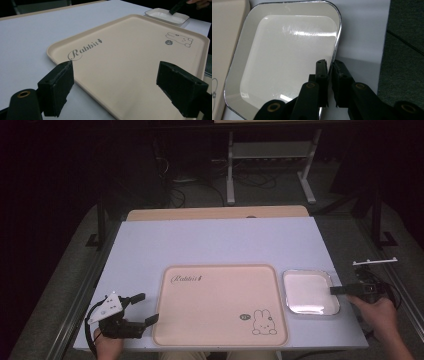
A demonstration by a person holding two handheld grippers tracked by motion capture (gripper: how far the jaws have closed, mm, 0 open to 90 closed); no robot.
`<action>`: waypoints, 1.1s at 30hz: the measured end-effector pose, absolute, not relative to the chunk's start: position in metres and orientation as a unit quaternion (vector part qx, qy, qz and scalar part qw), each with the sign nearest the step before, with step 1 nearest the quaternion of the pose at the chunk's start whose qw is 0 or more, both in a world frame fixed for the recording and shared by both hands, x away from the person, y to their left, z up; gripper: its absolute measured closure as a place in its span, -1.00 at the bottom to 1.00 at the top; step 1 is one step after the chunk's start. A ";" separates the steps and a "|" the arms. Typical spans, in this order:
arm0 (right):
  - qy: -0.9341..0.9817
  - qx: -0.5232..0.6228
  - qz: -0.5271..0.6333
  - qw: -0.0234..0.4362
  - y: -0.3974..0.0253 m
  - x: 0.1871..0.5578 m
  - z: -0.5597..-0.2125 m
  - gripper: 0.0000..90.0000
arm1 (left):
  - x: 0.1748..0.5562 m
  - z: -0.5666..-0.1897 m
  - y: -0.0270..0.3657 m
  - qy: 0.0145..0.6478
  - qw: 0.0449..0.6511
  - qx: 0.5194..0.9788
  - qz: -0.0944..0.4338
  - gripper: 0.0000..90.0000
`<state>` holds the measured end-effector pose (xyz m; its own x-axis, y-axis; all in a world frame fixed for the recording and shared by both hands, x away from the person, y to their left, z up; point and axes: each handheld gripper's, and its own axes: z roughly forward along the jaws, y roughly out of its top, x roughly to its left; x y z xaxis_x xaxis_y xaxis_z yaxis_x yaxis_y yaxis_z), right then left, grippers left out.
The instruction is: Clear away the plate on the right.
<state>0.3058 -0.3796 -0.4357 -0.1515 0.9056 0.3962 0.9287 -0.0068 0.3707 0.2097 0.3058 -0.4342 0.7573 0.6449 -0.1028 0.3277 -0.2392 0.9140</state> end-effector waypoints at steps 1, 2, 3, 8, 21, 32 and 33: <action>-0.701 -0.654 -0.283 0.025 -0.380 0.306 -0.436 0.84 | 0.210 -0.434 0.306 0.313 0.531 0.773 0.151 -0.69; -0.700 -0.655 -0.284 0.026 -0.380 0.306 -0.437 0.84 | 0.210 -0.434 0.306 0.313 0.531 0.773 0.151 -0.69; -0.700 -0.655 -0.284 0.026 -0.380 0.306 -0.437 0.84 | 0.210 -0.434 0.306 0.314 0.532 0.772 0.151 -0.69; -0.689 -0.664 -0.288 0.037 -0.381 0.307 -0.440 0.84 | 0.210 -0.434 0.306 0.314 0.531 0.773 0.150 -0.69; -0.658 -0.684 -0.311 0.050 -0.380 0.306 -0.444 0.96 | 0.209 -0.434 0.306 0.314 0.532 0.772 0.151 -0.69; -0.612 -0.695 -0.367 0.086 -0.389 0.293 -0.450 0.96 | 0.210 -0.434 0.306 0.313 0.532 0.772 0.151 -0.69; -0.612 -0.695 -0.367 0.086 -0.389 0.293 -0.450 0.96 | 0.210 -0.434 0.306 0.314 0.532 0.772 0.151 -0.69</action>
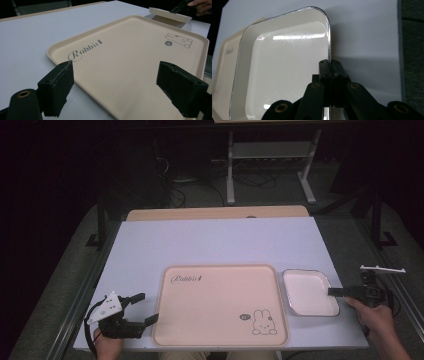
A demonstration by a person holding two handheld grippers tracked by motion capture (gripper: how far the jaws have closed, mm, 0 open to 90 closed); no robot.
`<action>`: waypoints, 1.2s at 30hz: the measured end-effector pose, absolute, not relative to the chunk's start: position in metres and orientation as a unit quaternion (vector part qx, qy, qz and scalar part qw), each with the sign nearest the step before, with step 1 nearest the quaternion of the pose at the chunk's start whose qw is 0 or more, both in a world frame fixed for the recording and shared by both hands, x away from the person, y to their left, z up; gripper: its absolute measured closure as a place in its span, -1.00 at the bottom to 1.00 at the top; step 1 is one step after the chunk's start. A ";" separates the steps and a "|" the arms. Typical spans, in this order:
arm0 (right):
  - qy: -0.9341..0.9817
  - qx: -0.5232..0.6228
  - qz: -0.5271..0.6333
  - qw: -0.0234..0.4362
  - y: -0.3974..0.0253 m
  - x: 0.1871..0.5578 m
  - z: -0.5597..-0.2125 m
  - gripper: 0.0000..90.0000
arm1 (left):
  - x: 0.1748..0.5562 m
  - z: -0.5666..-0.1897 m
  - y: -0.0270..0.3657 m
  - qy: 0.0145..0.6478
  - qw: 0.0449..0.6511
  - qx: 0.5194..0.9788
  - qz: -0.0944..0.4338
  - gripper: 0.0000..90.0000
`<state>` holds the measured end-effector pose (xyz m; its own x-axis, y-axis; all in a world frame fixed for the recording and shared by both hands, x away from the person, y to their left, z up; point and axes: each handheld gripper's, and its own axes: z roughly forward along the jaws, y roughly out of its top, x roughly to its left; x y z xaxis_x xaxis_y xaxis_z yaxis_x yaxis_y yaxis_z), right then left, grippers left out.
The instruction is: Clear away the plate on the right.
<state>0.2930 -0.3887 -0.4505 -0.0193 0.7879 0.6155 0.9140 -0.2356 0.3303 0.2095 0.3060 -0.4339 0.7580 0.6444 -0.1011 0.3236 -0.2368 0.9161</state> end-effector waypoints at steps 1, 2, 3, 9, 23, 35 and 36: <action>-0.608 -0.693 -0.375 0.092 -0.388 0.291 -0.449 0.96 | 0.210 -0.434 0.306 0.314 0.532 0.772 0.151 -0.69; -0.608 -0.693 -0.375 0.092 -0.388 0.291 -0.449 0.96 | 0.210 -0.434 0.306 0.314 0.533 0.771 0.151 -0.69; -0.604 -0.692 -0.383 0.094 -0.386 0.288 -0.447 0.96 | 0.209 -0.434 0.307 0.314 0.534 0.771 0.151 -0.69; -0.593 -0.680 -0.417 0.104 -0.377 0.281 -0.435 0.96 | 0.209 -0.433 0.307 0.315 0.534 0.770 0.151 -0.69; -0.603 -0.649 -0.452 0.106 -0.338 0.280 -0.399 0.96 | 0.209 -0.433 0.309 0.317 0.538 0.766 0.152 -0.69; -0.612 -0.630 -0.471 0.083 -0.310 0.282 -0.360 0.96 | 0.208 -0.433 0.309 0.317 0.537 0.766 0.155 -0.69; -0.613 -0.629 -0.471 0.081 -0.308 0.282 -0.357 0.96 | 0.208 -0.433 0.309 0.317 0.537 0.766 0.154 -0.69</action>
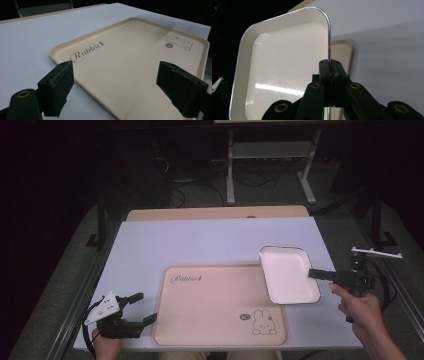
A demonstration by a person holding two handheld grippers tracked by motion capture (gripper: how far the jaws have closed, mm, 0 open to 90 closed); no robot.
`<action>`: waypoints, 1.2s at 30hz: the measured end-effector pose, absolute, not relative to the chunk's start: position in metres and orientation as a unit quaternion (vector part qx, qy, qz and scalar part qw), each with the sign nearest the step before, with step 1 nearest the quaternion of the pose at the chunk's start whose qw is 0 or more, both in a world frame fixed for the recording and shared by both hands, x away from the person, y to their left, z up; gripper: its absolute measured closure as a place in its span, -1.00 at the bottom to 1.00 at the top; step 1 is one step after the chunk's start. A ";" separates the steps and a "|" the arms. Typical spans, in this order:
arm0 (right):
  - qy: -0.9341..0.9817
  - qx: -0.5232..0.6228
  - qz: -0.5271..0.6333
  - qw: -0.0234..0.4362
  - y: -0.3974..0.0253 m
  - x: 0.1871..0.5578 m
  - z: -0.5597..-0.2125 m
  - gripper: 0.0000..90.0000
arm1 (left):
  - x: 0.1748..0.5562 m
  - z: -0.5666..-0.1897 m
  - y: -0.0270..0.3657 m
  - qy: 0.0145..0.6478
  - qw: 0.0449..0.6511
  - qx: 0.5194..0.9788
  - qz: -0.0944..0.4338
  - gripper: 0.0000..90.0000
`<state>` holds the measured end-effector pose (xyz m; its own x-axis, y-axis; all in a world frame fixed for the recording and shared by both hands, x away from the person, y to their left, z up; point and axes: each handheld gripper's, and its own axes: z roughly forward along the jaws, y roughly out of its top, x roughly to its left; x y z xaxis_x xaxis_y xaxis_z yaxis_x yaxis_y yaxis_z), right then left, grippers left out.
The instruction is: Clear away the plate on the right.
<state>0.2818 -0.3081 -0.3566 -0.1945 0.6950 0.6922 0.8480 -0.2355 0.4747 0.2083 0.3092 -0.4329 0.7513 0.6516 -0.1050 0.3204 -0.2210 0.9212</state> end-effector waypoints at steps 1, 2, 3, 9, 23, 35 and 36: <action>-0.613 -0.628 -0.472 0.078 -0.306 0.282 -0.353 0.96 | 0.208 -0.433 0.309 0.317 0.537 0.766 0.154 -0.69; -0.612 -0.628 -0.474 0.079 -0.304 0.282 -0.350 0.96 | 0.208 -0.433 0.309 0.317 0.537 0.766 0.154 -0.69; -0.613 -0.625 -0.476 0.076 -0.302 0.283 -0.347 0.97 | 0.208 -0.433 0.309 0.317 0.538 0.766 0.154 -0.69; -0.622 -0.612 -0.483 0.073 -0.284 0.287 -0.330 0.96 | 0.208 -0.433 0.310 0.318 0.538 0.765 0.155 -0.69; -0.627 -0.606 -0.483 0.081 -0.244 0.292 -0.340 0.96 | 0.208 -0.432 0.310 0.319 0.541 0.762 0.155 -0.69; -0.620 -0.606 -0.489 0.095 -0.218 0.294 -0.357 0.96 | 0.207 -0.432 0.312 0.319 0.544 0.760 0.157 -0.69; -0.617 -0.606 -0.491 0.101 -0.214 0.294 -0.361 0.96 | 0.207 -0.432 0.312 0.320 0.543 0.760 0.157 -0.69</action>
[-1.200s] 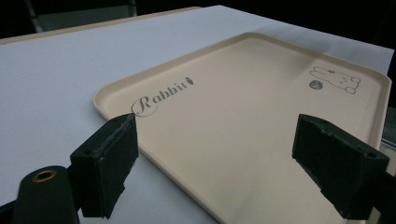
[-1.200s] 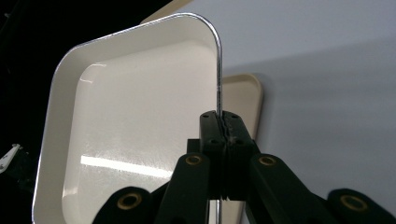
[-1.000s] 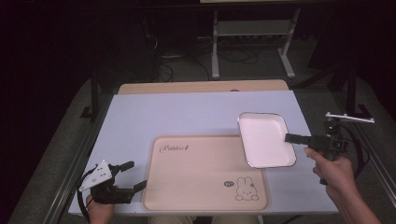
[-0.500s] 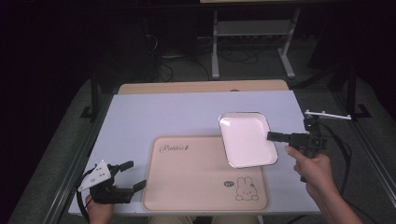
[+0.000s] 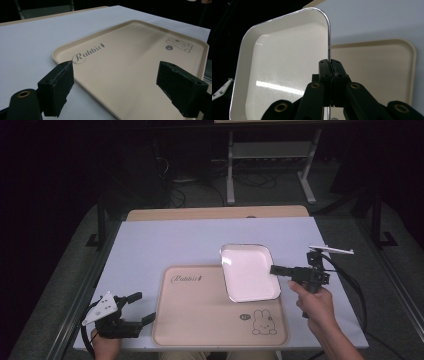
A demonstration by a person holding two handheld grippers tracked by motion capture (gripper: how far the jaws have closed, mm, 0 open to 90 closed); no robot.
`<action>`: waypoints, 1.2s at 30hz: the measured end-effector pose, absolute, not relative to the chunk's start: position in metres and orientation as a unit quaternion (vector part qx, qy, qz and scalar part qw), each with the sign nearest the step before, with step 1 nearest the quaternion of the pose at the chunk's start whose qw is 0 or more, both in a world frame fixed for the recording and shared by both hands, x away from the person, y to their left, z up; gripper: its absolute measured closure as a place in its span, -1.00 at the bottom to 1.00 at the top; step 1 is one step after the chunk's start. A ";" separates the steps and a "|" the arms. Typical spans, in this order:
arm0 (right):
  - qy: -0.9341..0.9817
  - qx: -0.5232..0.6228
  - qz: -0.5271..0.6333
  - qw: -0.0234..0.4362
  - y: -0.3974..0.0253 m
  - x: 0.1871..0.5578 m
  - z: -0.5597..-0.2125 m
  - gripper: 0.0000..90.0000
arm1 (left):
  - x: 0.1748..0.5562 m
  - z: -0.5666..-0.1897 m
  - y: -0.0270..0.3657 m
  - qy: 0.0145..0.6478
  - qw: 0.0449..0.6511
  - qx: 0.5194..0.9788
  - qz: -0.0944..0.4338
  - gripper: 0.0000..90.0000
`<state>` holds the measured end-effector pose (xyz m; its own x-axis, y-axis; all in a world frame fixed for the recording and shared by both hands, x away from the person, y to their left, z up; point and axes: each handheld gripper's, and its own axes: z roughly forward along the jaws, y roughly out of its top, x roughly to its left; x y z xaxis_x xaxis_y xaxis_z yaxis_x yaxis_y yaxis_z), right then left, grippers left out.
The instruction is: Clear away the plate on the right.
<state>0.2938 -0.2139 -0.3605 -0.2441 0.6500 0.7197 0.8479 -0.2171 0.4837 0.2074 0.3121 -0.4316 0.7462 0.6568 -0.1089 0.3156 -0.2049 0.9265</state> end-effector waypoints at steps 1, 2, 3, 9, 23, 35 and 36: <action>-0.616 -0.608 -0.491 0.101 -0.212 0.294 -0.362 0.96 | 0.207 -0.432 0.312 0.320 0.544 0.760 0.157 -0.69; -0.616 -0.608 -0.491 0.101 -0.212 0.294 -0.362 0.96 | 0.207 -0.432 0.312 0.320 0.544 0.760 0.157 -0.69; -0.616 -0.609 -0.490 0.102 -0.210 0.293 -0.364 0.96 | 0.207 -0.432 0.312 0.320 0.544 0.760 0.157 -0.69; -0.619 -0.612 -0.482 0.104 -0.195 0.294 -0.378 0.96 | 0.207 -0.432 0.312 0.320 0.545 0.759 0.157 -0.69; -0.608 -0.634 -0.467 0.101 -0.172 0.293 -0.406 0.95 | 0.207 -0.431 0.313 0.320 0.546 0.758 0.157 -0.69; -0.603 -0.653 -0.446 0.103 -0.157 0.292 -0.428 0.91 | 0.206 -0.431 0.313 0.319 0.547 0.758 0.156 -0.69; -0.603 -0.653 -0.446 0.103 -0.157 0.292 -0.428 0.91 | 0.206 -0.431 0.313 0.319 0.547 0.758 0.156 -0.69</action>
